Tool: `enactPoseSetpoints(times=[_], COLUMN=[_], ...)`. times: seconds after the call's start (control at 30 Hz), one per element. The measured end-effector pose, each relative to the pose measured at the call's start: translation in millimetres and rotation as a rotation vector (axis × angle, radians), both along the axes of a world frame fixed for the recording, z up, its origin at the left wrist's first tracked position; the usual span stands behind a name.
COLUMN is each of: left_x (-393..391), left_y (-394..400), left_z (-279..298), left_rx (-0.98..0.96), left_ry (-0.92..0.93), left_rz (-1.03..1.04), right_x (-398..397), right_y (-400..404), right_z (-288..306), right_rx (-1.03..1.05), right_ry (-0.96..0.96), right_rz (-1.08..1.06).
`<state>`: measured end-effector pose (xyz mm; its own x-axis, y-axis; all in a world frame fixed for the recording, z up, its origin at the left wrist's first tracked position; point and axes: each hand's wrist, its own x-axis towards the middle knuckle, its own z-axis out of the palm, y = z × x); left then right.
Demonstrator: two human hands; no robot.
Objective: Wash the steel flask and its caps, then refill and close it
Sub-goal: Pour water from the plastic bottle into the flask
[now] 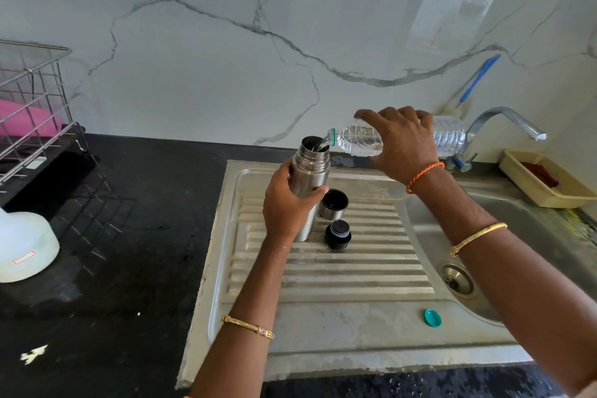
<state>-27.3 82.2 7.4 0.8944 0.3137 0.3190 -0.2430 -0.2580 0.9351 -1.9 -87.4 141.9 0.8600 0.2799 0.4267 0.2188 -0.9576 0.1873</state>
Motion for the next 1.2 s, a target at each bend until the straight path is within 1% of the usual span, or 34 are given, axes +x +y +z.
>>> enactPoseSetpoints(times=[0.27,0.93,1.2], left_x=[0.4,0.2,-0.4], left_y=[0.1,1.0,1.5], left_z=[-1.5,-3.3,-3.1], left_rx=[0.003,0.005,0.008], left_ry=[0.0,0.002,-0.003], left_rz=[-0.001,0.008,0.006], right_x=[-1.5,1.8,2.2], right_y=[0.0,0.4,0.5], right_z=[-1.4,-0.6,-0.6], right_rx=[0.001,-0.023,-0.032], right_ry=[0.015,-0.046,-0.037], right_rz=[-0.008,0.006,-0.002])
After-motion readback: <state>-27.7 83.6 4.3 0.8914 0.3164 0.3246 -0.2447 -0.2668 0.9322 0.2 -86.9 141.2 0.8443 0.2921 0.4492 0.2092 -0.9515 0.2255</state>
